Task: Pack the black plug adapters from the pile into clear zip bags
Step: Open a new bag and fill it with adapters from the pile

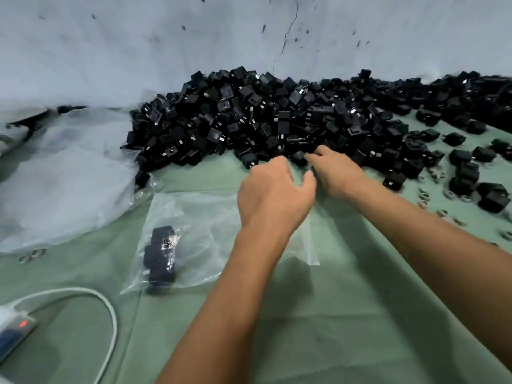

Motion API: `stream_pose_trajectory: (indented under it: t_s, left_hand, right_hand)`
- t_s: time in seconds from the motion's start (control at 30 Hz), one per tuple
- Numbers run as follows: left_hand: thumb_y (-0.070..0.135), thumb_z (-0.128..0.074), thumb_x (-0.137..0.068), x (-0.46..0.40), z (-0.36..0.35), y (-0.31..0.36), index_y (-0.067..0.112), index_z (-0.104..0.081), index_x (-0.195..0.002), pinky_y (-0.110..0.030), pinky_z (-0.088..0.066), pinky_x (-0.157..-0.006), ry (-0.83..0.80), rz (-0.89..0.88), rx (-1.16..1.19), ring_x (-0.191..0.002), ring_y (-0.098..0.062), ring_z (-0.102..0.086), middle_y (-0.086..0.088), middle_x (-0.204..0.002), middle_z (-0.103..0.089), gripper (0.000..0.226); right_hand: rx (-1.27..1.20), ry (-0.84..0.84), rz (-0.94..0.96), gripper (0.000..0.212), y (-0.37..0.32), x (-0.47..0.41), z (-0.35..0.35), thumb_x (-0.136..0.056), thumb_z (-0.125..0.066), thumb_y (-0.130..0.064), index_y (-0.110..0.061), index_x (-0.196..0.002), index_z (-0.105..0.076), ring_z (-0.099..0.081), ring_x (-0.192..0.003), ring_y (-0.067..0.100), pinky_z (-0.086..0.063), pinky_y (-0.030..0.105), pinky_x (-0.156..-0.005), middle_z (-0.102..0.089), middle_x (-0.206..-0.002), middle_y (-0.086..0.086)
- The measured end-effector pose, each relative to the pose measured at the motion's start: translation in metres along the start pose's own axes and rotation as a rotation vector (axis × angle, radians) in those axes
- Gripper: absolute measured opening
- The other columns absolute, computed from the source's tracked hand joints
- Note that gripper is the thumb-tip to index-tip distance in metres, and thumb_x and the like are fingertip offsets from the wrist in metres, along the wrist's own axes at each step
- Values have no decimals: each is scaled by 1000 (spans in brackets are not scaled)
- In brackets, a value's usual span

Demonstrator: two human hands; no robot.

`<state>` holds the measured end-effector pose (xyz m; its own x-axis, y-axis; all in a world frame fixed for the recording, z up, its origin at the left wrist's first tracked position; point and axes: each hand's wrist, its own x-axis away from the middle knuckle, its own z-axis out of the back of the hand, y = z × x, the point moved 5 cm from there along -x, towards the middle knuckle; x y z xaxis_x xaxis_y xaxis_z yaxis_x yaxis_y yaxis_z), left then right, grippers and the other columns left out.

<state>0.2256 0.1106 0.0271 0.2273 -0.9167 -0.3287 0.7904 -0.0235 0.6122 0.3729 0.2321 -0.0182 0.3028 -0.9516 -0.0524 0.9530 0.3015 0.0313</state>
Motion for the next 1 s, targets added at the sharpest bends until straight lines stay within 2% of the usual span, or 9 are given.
stream_pose_trajectory:
  t_s: [0.13, 0.23, 0.33, 0.43, 0.6, 0.7, 0.83, 0.9, 1.0]
  left_hand:
    - [35, -69, -80, -3, -24, 16, 18, -44, -85, -33, -39, -64, -217, 13, -201, -78, -30, -48, 1, -75, -43, 30]
    - [18, -65, -80, -4, -24, 8, 17, -42, -74, -30, -39, -57, -266, 79, -216, -80, -31, -54, -2, -75, -44, 24]
    - [19, -62, -81, -3, -20, 1, 14, -57, -81, -30, -53, -59, -309, 146, -96, -83, -31, -69, -8, -84, -65, 7]
    - [17, -62, -80, -2, -13, -3, 11, -62, -87, -36, -64, -68, -326, 199, -2, -68, -26, -75, -10, -80, -72, 9]
    - [10, -62, -75, 0, 4, -5, 9, -63, -79, -22, -50, -45, -333, 220, -40, -45, -15, -69, -7, -62, -71, 5]
    - [10, -55, -78, -1, 17, -7, 12, -65, -88, -26, -56, -61, -351, 236, -69, -56, -20, -74, -6, -69, -74, 14]
    - [9, -53, -77, -1, 36, -5, 12, -66, -92, -38, -61, -81, -280, 190, -124, -82, -30, -74, -10, -82, -74, 20]
    - [7, -54, -76, 1, 44, 2, 12, -67, -91, -36, -59, -75, -252, 148, -134, -84, -32, -71, -10, -85, -71, 21]
    - [4, -59, -73, 4, 50, 16, 12, -69, -88, -31, -47, -60, -243, 121, -115, -85, -30, -65, -9, -87, -66, 20]
  right_hand:
    - [-23, -34, -28, 33, 6, 6, 3, -93, -64, -8, -5, -125, -59, -61, -100, 45, -53, 49, -91, -45, -124, 18]
    - [-103, -73, -3, 31, 13, 22, 15, -97, -69, -40, -11, -107, -73, -66, -94, 33, -56, 41, -84, -68, -107, 12]
    - [-625, -209, 67, 31, 7, 49, 20, -100, -63, -43, -14, -95, -73, -70, -68, 20, -53, 29, -55, -72, -83, 6]
    - [-1074, -486, 145, 25, -13, 74, 15, -106, -57, -28, -16, -90, -71, -66, -66, 21, -43, 22, -45, -67, -81, 3]
    - [-1294, -584, 160, 32, -40, 85, 8, -107, -53, -26, 2, -110, -68, -61, -56, 18, -40, 17, -43, -71, -77, -2]
    - [-1415, -703, 183, 30, -48, 88, 8, -97, -63, -20, -3, -120, -68, -65, -72, 21, -52, 22, -57, -69, -95, 7]
    - [-1338, -698, 266, 39, -56, 85, 11, -95, -59, 14, 0, -131, -63, -61, -74, 17, -53, 22, -60, -63, -113, 13]
    - [-1192, -660, 312, 25, -67, 83, 15, -94, -64, 7, -9, -111, -73, -62, -70, 14, -51, 23, -56, -69, -104, 11]
    - [-1033, -643, 392, 7, -92, 86, 23, -69, -75, -26, -25, -75, -76, -66, -69, 6, -53, 20, -59, -73, -78, -6]
